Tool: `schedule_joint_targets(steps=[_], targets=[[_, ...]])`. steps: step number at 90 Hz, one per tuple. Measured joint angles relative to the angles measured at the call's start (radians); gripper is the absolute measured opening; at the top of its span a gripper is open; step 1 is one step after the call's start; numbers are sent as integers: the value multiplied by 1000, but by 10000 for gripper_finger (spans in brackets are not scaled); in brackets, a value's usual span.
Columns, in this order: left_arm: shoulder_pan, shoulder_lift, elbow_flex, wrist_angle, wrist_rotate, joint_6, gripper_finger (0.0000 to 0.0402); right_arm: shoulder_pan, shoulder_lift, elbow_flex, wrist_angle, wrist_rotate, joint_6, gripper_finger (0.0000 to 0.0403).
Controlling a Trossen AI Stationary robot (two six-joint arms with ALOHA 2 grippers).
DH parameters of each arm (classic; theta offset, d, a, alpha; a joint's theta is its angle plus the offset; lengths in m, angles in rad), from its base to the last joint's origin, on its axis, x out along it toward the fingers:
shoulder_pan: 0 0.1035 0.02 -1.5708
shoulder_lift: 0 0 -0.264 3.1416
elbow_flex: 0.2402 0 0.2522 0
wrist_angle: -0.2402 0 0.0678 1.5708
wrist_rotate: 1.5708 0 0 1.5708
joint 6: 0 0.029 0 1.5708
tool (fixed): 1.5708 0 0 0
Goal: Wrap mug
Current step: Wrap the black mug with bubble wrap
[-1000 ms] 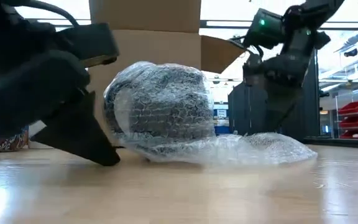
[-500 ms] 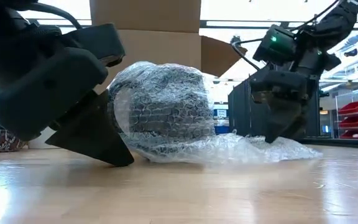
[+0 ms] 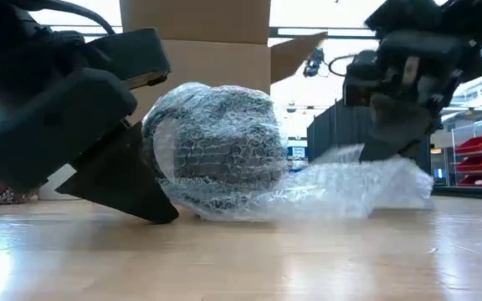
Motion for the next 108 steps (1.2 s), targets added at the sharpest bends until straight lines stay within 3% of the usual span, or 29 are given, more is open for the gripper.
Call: schedule_joint_targets(steps=[26,56,69,86,108], targets=[[-1,-60,68,-254,26,31,173,141,-1,159,24,145,-119,0],[-2,-69,265,-562,40,110,173,104,0,308,70,188,-362,0],[-1,-70,332,-646,23,162,173,51,0,313,90,211,-377,0],[-1,-72,337,-648,23,157,173,28,0,284,88,210,-361,0],[-2,-72,287,-537,33,155,173,54,64,279,141,160,-343,0]])
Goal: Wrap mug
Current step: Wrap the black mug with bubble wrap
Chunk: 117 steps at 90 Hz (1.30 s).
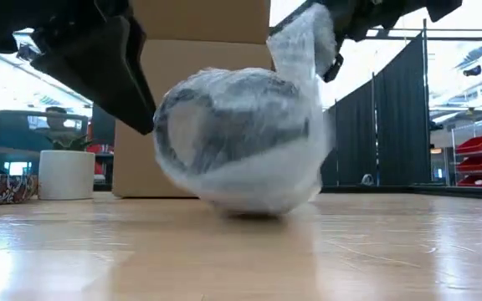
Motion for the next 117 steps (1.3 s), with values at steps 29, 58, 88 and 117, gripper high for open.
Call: schedule_joint_targets(steps=[29,58,88,117], targets=[[-7,-7,-9,-87,43,-25,173,23,258,47,236,-37,8,0],[-40,-92,50,-453,67,-185,173,24,307,152,51,-12,-53,0],[-15,-150,77,-35,-279,176,173,15,307,213,-85,13,-80,0],[111,-147,-46,367,-79,344,173,15,307,214,-122,17,-56,0]])
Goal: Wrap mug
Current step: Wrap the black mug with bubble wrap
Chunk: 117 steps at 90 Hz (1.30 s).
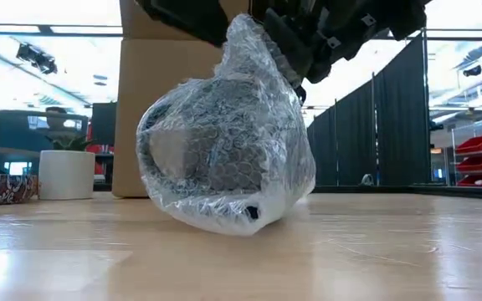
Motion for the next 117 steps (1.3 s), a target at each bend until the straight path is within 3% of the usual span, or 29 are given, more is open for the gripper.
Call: schedule_joint_targets(steps=[10,48,88,105,117], targets=[[27,0,-78,140,100,24,173,0,-1,0,-3,2,-1,0],[36,0,-119,121,12,25,173,23,-10,1,-18,-21,3,16],[41,1,-155,134,8,18,173,38,-11,234,-430,-8,-86,89],[42,-1,-174,142,14,-6,173,38,-11,330,-495,-3,-107,103],[42,-1,-176,141,18,-6,173,43,-18,425,-643,-2,-128,104]])
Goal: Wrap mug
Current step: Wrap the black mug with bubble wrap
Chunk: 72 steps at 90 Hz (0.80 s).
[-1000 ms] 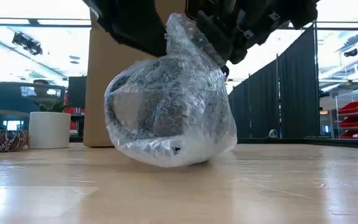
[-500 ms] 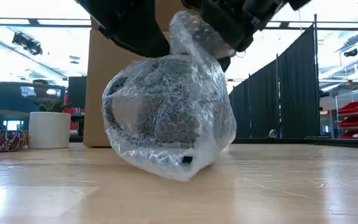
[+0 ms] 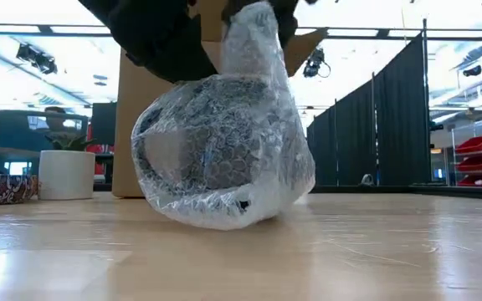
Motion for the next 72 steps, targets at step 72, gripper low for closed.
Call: schedule_joint_targets(steps=[72], targets=[[20,4,-3,139,-21,90,173,101,7,-84,24,14,116,98]])
